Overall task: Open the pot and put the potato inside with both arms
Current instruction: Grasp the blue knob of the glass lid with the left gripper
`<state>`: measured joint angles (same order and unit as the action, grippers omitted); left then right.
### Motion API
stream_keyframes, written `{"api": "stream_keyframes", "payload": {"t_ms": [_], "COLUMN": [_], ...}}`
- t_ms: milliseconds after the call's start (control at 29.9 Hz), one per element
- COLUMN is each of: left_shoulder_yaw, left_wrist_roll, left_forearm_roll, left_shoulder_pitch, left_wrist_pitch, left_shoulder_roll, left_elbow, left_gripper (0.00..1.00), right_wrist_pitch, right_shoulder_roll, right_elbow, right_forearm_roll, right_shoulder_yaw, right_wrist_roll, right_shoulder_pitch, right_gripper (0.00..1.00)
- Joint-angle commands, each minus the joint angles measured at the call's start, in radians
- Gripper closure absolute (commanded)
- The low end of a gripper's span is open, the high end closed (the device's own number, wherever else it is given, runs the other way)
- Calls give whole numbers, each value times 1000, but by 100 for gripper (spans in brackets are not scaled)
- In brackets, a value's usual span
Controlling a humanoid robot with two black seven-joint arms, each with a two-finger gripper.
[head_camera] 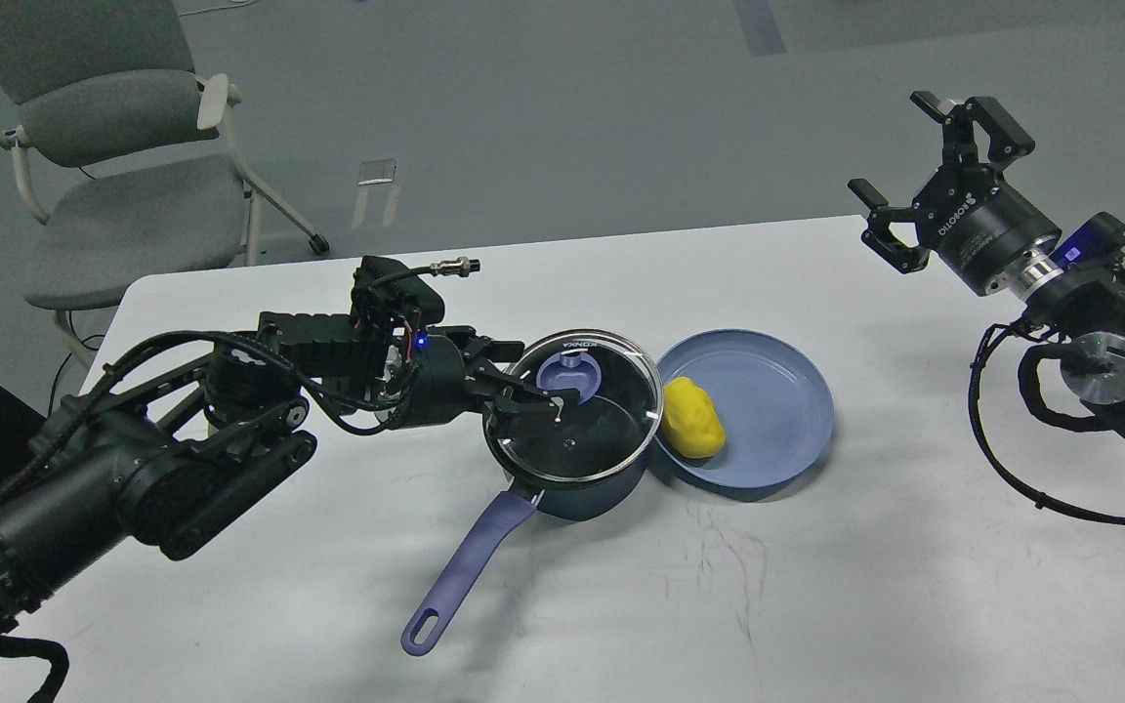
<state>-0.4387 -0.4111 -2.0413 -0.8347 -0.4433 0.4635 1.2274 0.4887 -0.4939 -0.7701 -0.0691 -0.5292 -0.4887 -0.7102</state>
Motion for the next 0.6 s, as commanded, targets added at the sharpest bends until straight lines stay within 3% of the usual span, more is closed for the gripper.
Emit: {"api": "stream_keyframes", "payload": {"t_ms": [0, 568], "left_shoulder_yaw": [0, 32], "left_wrist_roll": [0, -5], "left_forearm_roll": [1, 9], "left_shoulder_pitch": [-3, -18], "left_wrist_pitch": [0, -5], "left_shoulder_roll": [1, 0], "left_elbow": [9, 35], "left_gripper": [3, 3], "right_wrist_pitch": [0, 0], "right_shoulder_roll": [-2, 0], "right_elbow": [-2, -2], "right_forearm_roll": [0, 0], "right_shoulder_yaw": [0, 0], "right_wrist_roll": [0, 0], "right_shoulder_pitch": [0, -2], "right_gripper": [0, 0]}}
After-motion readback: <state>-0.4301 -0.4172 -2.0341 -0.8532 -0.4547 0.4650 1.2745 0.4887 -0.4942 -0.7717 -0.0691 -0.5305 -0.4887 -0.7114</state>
